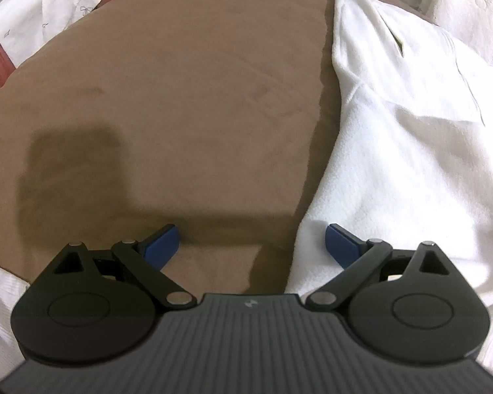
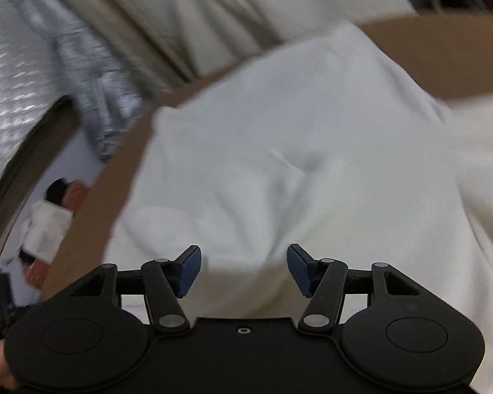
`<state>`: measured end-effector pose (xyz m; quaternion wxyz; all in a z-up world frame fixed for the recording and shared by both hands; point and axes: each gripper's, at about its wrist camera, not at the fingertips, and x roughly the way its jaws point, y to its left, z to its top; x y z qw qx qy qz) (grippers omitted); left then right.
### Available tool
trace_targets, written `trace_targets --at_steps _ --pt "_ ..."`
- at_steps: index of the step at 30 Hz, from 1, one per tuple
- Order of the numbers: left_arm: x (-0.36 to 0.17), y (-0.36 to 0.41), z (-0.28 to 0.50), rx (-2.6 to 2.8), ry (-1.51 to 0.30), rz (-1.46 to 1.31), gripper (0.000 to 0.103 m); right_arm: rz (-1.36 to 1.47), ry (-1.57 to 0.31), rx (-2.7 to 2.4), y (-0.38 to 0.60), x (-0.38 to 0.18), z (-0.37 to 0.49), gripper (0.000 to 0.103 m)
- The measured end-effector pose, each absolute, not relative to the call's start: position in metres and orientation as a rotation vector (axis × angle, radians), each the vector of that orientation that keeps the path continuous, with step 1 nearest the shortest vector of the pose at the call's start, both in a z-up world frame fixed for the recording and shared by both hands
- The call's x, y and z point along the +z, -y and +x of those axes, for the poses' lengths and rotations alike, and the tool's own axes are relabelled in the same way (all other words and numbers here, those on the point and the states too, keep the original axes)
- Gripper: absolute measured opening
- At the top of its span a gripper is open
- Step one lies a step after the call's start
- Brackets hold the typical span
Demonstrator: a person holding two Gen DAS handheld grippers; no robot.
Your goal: Fold clothes
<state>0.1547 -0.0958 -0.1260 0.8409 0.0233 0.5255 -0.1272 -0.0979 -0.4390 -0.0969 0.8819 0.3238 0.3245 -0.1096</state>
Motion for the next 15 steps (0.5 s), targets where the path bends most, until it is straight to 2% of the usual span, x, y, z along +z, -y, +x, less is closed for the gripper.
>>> trace_targets --at_steps 2,9,11,12,13,14,15 --pt "-0.126 0.098 0.155 -0.267 -1.113 0.054 0.097 0.635 -0.675 -0.24 0.441 -0.092 -0.089 0.076" --pt "-0.132 0.109 0.141 -0.274 -1.1 0.05 0.097 0.699 -0.708 -0.478 0.494 -0.124 -0.088 0.077" --pt "-0.129 0.107 0.142 -0.299 -1.086 0.02 0.097 0.695 -0.732 -0.43 0.504 -0.137 -0.082 0.078" --pt "-0.126 0.106 0.142 -0.321 -1.073 0.002 0.097 0.67 -0.742 -0.383 0.506 -0.142 -0.077 0.076" --pt "-0.122 0.105 0.139 -0.352 -1.052 -0.017 0.097 0.545 -0.747 -0.315 0.497 -0.138 -0.071 0.056" --pt "-0.116 0.105 0.135 -0.379 -1.027 -0.028 0.097 0.43 -0.748 -0.254 0.488 -0.134 -0.065 0.029" --pt "-0.109 0.105 0.13 -0.404 -0.998 -0.025 0.097 0.386 -0.735 -0.251 0.484 -0.125 -0.059 0.023"
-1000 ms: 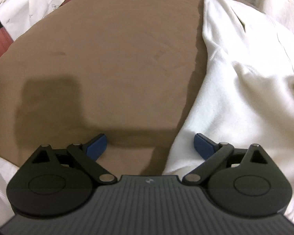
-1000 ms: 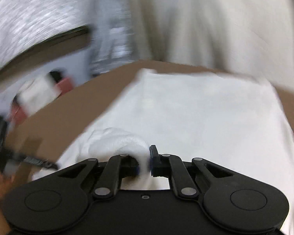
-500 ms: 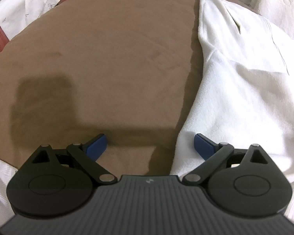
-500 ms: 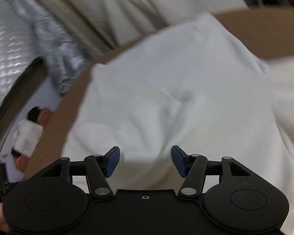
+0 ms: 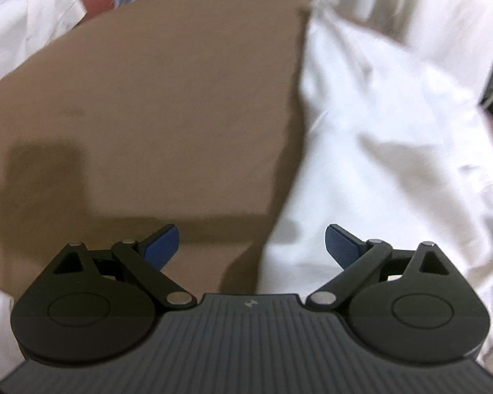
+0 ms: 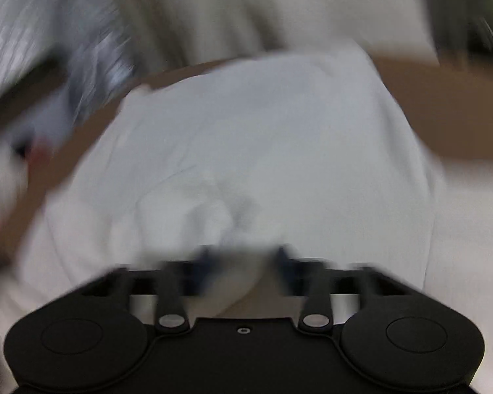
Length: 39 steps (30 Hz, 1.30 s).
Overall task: Fold clothes
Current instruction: 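Grasp the jacket edge with the right gripper and lift it toward the left gripper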
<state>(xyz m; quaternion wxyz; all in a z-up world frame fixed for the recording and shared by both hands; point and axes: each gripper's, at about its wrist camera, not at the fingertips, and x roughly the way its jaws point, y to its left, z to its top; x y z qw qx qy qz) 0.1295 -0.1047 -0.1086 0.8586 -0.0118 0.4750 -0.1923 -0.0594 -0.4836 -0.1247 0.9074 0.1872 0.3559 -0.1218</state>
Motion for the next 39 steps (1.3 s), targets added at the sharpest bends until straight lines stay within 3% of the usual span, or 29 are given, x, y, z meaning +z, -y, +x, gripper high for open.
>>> trace_targets --at_steps 5,10,12,13,15,22,27,29,32,33,34,39 --pt "-0.08 0.112 0.083 -0.554 -0.774 0.168 0.097 0.342 -0.605 -0.214 0.471 -0.059 -0.036 0.017" --pt "-0.079 0.123 0.059 -0.693 -0.785 0.183 0.096 0.313 -0.491 -0.228 0.469 0.019 -0.035 0.016" --pt "-0.075 0.132 0.037 -0.704 -0.79 0.213 0.091 0.308 -0.466 -0.311 0.477 0.032 -0.038 0.016" --pt "-0.077 0.132 0.035 -0.724 -0.793 0.236 0.083 0.315 -0.465 -0.361 0.483 0.032 -0.04 0.016" --pt "-0.085 0.133 0.029 -0.779 -0.799 0.277 0.077 0.298 -0.493 -0.458 0.494 0.019 -0.043 0.016" --pt "-0.09 0.16 0.006 -0.738 -0.727 0.436 0.075 0.199 -0.639 -0.504 0.493 -0.049 -0.048 0.017" --pt "-0.075 0.145 0.004 -0.865 -0.672 0.322 0.075 0.095 -0.714 -0.546 0.492 -0.065 -0.044 0.018" --pt "-0.078 0.138 0.013 -0.868 -0.752 0.228 0.073 0.026 -0.767 -0.652 0.493 -0.071 -0.041 0.033" --pt "-0.089 0.125 0.04 -0.844 -0.9 0.043 0.045 0.02 -0.735 -0.72 0.474 -0.065 -0.053 0.038" --pt "-0.094 0.119 0.05 -0.846 -0.945 -0.03 0.03 0.085 -0.702 -0.645 0.465 -0.061 -0.061 0.038" --pt "-0.099 0.113 0.058 -0.862 -0.987 -0.109 0.02 0.168 -0.672 -0.518 0.454 -0.06 -0.069 0.038" --pt "-0.125 0.094 0.083 -0.869 -1.118 -0.392 0.014 0.459 -0.682 0.191 0.375 -0.083 -0.071 0.037"
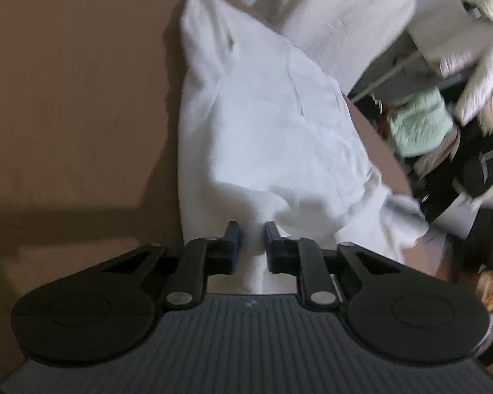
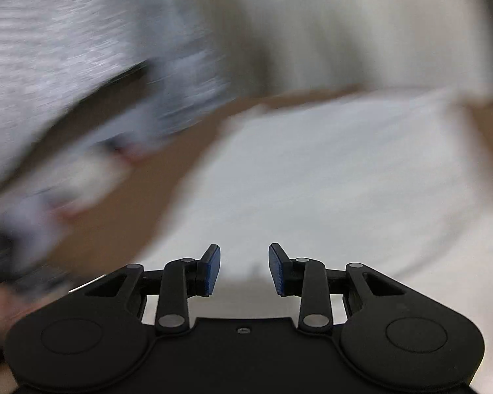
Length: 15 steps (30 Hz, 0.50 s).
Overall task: Fold clothes
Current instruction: 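Grasp the jacket edge with the right gripper and lift it toward the left gripper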
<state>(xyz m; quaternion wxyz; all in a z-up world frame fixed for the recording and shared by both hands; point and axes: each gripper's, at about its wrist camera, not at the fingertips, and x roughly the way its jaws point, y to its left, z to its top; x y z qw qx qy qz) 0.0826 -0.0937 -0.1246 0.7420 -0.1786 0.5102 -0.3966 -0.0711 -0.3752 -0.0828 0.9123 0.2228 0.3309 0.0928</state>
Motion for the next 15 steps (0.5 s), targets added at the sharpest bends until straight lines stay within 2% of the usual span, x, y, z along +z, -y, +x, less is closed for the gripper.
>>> trace_targets --at_steps 4,8,13,14,15 --pt "-0.133 0.094 0.086 -0.898 -1.147 -0.471 0.011 0.458 -0.796 0.443 0.31 -0.114 -0.048 0.037" --pt "-0.134 0.095 0.086 -0.938 -1.132 -0.503 0.011 0.488 -0.852 0.446 0.29 -0.144 -0.022 0.038" --pt "-0.138 0.089 0.087 -0.945 -1.129 -0.542 0.011 0.621 -0.823 0.416 0.287 -0.173 -0.001 0.04" --pt "-0.139 0.088 0.088 -0.943 -1.128 -0.546 0.011 0.644 -0.802 0.43 0.286 -0.175 0.0 0.036" --pt "-0.14 0.087 0.089 -0.94 -1.127 -0.549 0.011 0.649 -0.786 0.438 0.283 -0.175 -0.001 0.016"
